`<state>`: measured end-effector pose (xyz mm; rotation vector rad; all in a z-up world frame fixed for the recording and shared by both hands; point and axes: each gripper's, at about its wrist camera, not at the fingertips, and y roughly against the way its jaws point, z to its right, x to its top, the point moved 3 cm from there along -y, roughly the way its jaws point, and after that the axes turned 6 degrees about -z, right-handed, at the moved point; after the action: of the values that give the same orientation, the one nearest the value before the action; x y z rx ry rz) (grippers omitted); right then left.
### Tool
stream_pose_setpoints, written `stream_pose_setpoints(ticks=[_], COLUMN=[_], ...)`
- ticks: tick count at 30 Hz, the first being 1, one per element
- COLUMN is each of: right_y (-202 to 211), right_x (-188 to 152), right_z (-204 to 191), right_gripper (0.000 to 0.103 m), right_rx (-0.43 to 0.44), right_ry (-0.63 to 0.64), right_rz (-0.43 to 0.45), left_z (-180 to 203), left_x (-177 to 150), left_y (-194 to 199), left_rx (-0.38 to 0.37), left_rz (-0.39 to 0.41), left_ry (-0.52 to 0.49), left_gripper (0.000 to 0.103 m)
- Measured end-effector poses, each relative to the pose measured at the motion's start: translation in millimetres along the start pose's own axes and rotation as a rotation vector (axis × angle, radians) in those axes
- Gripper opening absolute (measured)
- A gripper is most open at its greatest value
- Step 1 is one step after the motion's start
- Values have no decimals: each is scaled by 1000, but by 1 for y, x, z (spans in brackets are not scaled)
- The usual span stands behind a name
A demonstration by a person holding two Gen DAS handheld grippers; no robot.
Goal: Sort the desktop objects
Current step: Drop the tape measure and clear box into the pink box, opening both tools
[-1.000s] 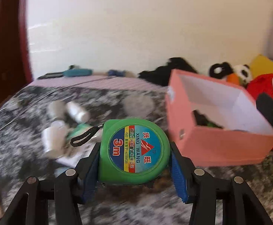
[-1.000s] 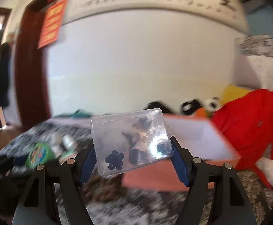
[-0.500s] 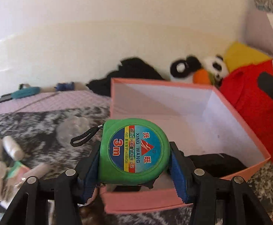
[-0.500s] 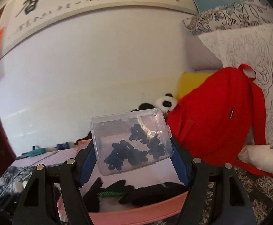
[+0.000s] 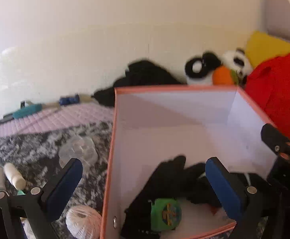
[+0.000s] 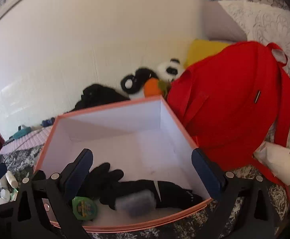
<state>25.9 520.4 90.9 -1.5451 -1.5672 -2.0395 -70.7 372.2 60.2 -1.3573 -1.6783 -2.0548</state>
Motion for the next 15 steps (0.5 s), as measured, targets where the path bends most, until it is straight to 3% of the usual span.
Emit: stream_pose_setpoints(ticks=[3, 4, 6, 7, 9, 11, 15], right_y=[-15, -24, -41, -49, -60, -68, -78], right_x=[-8, -13, -26, -31, -37, -44, -71], right_z=[-11, -14, -18, -19, -12, -5, -8], right_gripper=[70, 67, 66, 65, 66, 71, 78], right_rx=[-45, -62, -83, -81, -24, 1, -28], right_ry=[80, 106, 152, 167, 113, 72, 208], right_rz=[-70, -104, -180, -219, -293, -376, -508], left_z=[8, 11, 11, 5, -3, -10, -10], left_x=[-8, -12, -23, -27, -35, -42, -69], left_y=[-29, -38, -56, -63, -73, -78, -79], left_rx=[37, 56, 73, 23, -39, -24, -42], left_rz=[-97, -130, -207, -252, -340, -401, -521], left_ry=[-54, -70, -81, -34, 36, 67, 92], left_gripper=[102, 102, 102, 102, 103, 103, 102])
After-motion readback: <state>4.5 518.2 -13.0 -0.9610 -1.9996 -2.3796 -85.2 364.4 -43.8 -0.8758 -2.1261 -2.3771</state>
